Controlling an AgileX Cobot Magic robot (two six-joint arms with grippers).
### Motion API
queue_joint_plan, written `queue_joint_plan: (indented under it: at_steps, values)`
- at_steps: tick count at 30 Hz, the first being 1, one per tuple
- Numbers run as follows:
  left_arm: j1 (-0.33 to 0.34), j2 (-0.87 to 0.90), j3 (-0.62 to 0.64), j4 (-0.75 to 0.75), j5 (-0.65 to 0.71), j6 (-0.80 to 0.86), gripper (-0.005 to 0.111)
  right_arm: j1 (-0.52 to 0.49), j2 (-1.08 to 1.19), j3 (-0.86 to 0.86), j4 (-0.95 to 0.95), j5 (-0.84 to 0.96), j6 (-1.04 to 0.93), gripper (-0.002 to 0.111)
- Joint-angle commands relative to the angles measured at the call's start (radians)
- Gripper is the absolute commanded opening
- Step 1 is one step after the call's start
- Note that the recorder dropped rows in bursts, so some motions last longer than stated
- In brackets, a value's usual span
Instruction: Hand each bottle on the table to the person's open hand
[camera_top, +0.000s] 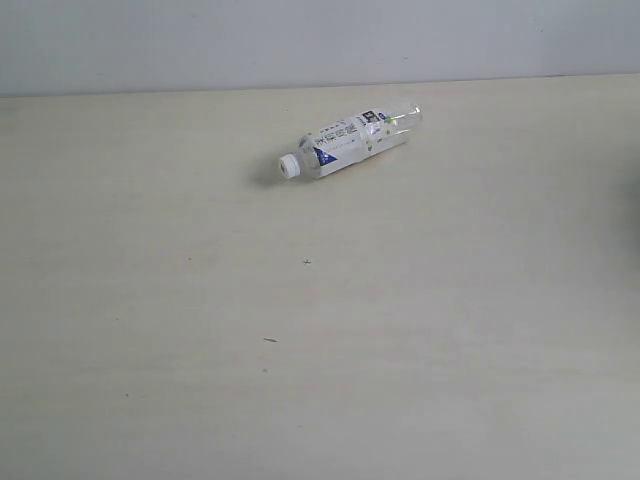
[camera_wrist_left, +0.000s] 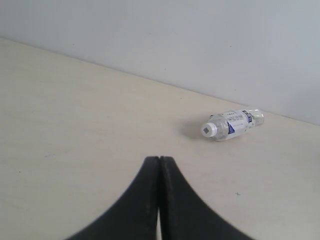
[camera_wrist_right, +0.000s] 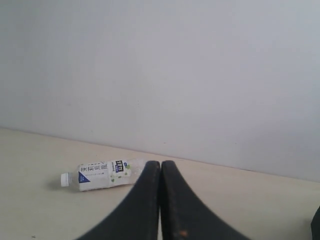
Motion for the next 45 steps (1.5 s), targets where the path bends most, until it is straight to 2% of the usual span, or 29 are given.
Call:
queue_joint_plan:
  at_steps: [1, 8, 23, 26, 37, 41, 45]
  values:
    - [-0.004, -0.006, 0.002, 0.002, -0.006, 0.003, 0.0, 0.005, -0.004, -0.04, -0.007, 0.019, -0.006, 0.0]
    - [-0.004, -0.006, 0.002, 0.002, -0.006, 0.003, 0.0, 0.005, -0.004, -0.081, -0.012, 0.036, -0.006, 0.0]
    - [-0.004, -0.006, 0.002, 0.002, -0.006, 0.003, 0.0, 0.019, -0.004, -0.043, -0.053, 0.042, -0.004, 0.0]
    - [-0.004, -0.006, 0.002, 0.002, -0.006, 0.003, 0.0, 0.039, -0.004, -0.043, -0.139, 0.052, 0.026, 0.0]
    - [-0.004, -0.006, 0.002, 0.002, -0.006, 0.003, 0.0, 0.165, 0.014, -0.043, -0.647, 0.119, 0.502, 0.0]
    - [-0.004, -0.006, 0.002, 0.002, -0.006, 0.003, 0.0, 0.225, 0.144, -0.069, -0.867, 0.119, 0.68, 0.0]
    - [-0.004, -0.006, 0.002, 0.002, -0.006, 0.003, 0.0, 0.266, 0.395, -0.202, -0.982, 0.13, 0.72, 0.0]
